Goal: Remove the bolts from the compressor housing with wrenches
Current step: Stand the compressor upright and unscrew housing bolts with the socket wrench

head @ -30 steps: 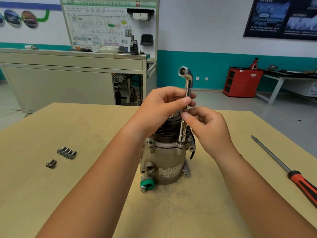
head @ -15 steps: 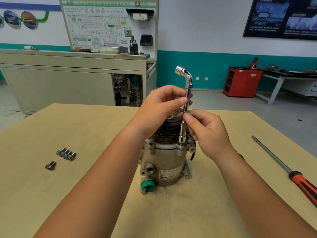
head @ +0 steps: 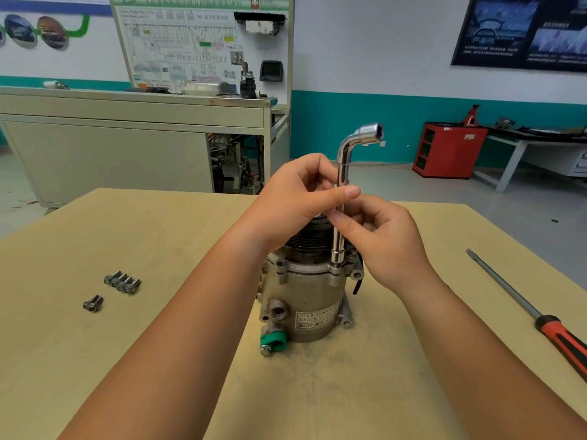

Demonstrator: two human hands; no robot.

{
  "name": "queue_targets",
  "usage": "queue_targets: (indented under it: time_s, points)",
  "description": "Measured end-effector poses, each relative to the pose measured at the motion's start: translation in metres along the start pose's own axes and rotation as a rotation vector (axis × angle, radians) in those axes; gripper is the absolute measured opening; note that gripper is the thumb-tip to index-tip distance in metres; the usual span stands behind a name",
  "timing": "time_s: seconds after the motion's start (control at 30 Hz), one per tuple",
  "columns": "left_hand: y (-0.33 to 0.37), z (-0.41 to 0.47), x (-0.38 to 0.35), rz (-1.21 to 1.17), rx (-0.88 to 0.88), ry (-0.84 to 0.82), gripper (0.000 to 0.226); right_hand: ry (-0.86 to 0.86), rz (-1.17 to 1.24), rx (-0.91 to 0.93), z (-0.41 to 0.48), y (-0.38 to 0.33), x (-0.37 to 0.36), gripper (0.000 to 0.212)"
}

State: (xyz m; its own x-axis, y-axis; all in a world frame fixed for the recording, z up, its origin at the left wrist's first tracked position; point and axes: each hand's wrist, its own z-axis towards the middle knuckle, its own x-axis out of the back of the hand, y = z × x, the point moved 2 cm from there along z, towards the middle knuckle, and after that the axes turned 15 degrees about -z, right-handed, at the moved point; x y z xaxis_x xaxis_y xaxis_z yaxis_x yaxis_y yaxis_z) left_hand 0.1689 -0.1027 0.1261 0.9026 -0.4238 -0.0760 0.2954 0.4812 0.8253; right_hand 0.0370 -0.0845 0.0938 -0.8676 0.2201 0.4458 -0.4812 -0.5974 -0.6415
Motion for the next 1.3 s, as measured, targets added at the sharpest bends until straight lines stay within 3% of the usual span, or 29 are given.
queue_targets:
  time_s: [0.13,0.27,0.47,0.77,0.83,1.03,1.23,1.3]
  points:
    - [0.0014,-0.0011,-0.0006,-0.035,0.015,-0.055,0.013,-0.061,0.025,0.067,-0.0016,-0.0014,0.0011,0.013]
    - [0.0039,-0.0026,-0.0026,-0.100,0.042,-0.114,0.023,-0.073,0.064,0.073,-0.0022,-0.0014,0.0027,0.022]
    - [0.0018,-0.0007,-0.0021,-0.069,-0.002,-0.065,0.025,-0.007,0.078,-0.028,-0.0004,0.0022,0.0037,0.003]
    - [-0.0006,0.0004,-0.0012,-0.016,0.007,-0.045,0.013,-0.006,0.011,0.017,-0.0009,-0.0015,0.0036,0.004]
    - [0.0019,-0.0005,-0.0019,-0.038,0.028,-0.076,0.008,-0.032,0.006,0.031,-0.0019,-0.0008,0.0038,0.010]
    - [0.0025,-0.0024,-0.0016,-0.124,0.045,-0.120,0.025,-0.041,0.033,-0.009,-0.0023,0.0005,0.0042,0.026]
    - [0.0014,-0.0015,-0.0011,-0.036,0.012,-0.083,0.023,0.019,0.040,-0.067,-0.0013,0.0036,0.0047,0.006]
    - [0.0013,-0.0012,-0.0015,-0.035,0.015,-0.083,0.022,0.040,0.028,-0.079,-0.0003,0.0045,0.0042,0.011]
